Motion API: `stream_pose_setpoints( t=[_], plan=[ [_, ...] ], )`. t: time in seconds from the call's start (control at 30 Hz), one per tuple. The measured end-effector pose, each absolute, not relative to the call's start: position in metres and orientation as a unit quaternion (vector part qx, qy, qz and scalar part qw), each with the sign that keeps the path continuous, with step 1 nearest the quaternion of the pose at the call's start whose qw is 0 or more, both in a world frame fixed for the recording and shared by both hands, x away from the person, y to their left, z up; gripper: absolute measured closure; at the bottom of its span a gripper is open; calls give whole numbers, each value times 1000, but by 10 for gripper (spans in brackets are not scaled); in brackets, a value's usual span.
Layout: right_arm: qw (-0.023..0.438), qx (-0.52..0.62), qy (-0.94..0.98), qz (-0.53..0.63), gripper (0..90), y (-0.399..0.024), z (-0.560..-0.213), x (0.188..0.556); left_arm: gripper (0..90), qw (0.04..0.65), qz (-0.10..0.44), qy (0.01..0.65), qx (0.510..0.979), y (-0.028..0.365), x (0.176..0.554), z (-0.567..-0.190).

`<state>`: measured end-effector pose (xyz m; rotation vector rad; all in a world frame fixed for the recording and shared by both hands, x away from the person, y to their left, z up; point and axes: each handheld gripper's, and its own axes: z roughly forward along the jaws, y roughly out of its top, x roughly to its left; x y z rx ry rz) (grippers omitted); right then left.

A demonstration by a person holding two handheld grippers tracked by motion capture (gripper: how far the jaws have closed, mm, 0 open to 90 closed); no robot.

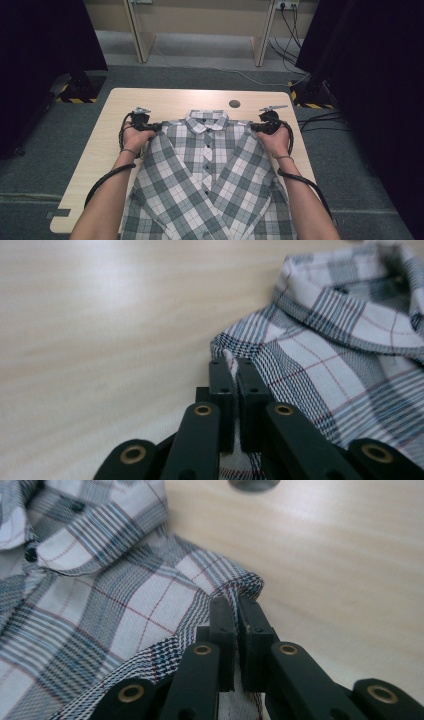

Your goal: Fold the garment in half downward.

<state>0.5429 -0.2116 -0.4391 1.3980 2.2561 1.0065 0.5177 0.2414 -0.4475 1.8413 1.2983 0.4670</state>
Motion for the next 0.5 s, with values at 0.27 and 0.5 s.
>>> stream_pose_setpoints(
  t=[0.27, 0.5],
  plan=[
    [199, 478, 766, 380, 870, -215, -387, 551, 871, 432, 221, 504, 715, 239, 532, -392],
    [226, 466, 752, 407, 871, -214, -344, 557, 871, 453, 246, 501, 696, 242, 540, -352]
  ],
)
